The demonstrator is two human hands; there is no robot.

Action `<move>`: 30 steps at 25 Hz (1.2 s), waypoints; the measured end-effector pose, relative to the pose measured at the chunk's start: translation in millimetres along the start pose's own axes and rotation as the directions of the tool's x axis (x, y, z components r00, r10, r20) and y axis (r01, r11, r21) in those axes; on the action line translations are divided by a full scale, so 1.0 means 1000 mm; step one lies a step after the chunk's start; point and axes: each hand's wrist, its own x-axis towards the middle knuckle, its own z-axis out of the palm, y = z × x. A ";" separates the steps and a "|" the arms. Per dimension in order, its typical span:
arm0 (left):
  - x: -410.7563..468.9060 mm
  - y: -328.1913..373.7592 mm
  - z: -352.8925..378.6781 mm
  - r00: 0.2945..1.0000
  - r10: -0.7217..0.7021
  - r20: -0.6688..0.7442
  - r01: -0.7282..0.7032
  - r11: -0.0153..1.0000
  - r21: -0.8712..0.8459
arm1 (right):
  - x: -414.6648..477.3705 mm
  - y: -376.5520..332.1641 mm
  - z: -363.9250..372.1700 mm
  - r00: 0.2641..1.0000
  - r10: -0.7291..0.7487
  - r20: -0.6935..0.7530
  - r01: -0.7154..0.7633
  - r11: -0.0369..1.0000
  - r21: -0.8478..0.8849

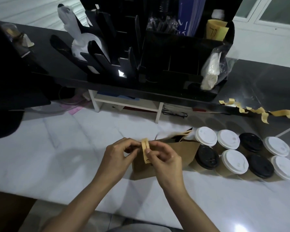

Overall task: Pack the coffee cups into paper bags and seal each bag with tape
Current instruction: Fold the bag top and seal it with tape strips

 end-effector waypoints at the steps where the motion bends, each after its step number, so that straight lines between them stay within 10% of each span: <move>1: -0.001 -0.001 0.000 1.000 -0.002 -0.004 0.002 1.000 -0.003 | 0.000 0.000 0.002 1.000 0.014 -0.018 -0.013 1.000 0.010; 30: 0.004 -0.007 0.000 0.983 0.062 0.174 -0.090 0.984 0.155 | 0.013 0.014 0.008 0.996 -0.043 -0.076 0.030 0.985 -0.173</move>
